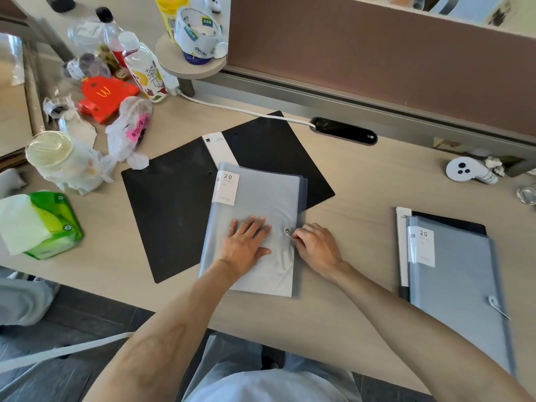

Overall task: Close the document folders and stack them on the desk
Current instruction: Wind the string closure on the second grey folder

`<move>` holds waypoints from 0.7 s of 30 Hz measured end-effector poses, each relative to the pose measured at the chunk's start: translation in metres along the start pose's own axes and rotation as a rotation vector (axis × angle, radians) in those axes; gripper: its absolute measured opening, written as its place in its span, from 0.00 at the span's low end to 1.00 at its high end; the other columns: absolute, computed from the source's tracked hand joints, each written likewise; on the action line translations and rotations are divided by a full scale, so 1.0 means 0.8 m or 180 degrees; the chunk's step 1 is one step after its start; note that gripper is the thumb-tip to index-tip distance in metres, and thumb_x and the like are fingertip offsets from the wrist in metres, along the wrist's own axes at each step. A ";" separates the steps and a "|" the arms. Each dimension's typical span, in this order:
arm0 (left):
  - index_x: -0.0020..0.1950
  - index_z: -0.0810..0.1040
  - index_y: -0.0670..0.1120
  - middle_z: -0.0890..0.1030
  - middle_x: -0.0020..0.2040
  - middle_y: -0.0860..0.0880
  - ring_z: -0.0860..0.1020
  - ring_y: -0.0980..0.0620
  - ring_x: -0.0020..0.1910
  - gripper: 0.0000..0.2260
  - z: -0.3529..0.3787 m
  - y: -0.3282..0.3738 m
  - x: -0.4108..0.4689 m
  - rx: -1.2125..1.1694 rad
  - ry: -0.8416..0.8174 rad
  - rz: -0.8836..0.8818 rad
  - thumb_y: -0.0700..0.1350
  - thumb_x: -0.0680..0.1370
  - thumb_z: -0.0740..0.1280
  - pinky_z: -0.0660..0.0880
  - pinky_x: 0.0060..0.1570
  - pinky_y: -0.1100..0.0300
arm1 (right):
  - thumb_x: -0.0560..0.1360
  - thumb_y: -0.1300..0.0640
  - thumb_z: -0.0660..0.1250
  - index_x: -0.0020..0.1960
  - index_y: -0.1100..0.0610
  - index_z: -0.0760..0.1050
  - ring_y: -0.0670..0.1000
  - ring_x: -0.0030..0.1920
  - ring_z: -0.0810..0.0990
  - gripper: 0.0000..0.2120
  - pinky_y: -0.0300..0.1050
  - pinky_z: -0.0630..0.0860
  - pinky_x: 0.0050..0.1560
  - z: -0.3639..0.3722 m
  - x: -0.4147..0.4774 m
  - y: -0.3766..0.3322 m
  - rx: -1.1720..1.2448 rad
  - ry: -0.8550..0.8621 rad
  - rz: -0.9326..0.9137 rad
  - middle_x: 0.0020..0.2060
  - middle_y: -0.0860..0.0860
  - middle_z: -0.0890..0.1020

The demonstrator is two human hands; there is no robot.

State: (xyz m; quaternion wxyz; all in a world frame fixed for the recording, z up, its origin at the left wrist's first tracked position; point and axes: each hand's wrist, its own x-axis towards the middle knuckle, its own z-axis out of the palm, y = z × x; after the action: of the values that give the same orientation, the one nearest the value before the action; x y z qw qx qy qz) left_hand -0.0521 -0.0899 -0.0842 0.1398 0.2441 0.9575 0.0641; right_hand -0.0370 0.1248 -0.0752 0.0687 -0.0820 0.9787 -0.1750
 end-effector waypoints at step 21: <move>0.74 0.57 0.48 0.65 0.70 0.44 0.65 0.41 0.68 0.32 -0.063 -0.031 -0.001 -0.2701 0.0387 -0.2651 0.45 0.72 0.66 0.68 0.63 0.44 | 0.71 0.58 0.66 0.53 0.63 0.78 0.55 0.50 0.79 0.13 0.47 0.76 0.51 -0.013 0.006 -0.028 0.1928 -0.0136 0.2022 0.47 0.52 0.80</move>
State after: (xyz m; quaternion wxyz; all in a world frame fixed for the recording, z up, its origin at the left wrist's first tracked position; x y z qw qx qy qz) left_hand -0.0778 -0.1149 -0.0406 0.1835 -0.2331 0.8697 0.3946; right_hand -0.0408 0.1069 -0.0585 0.1603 0.2433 0.8582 -0.4225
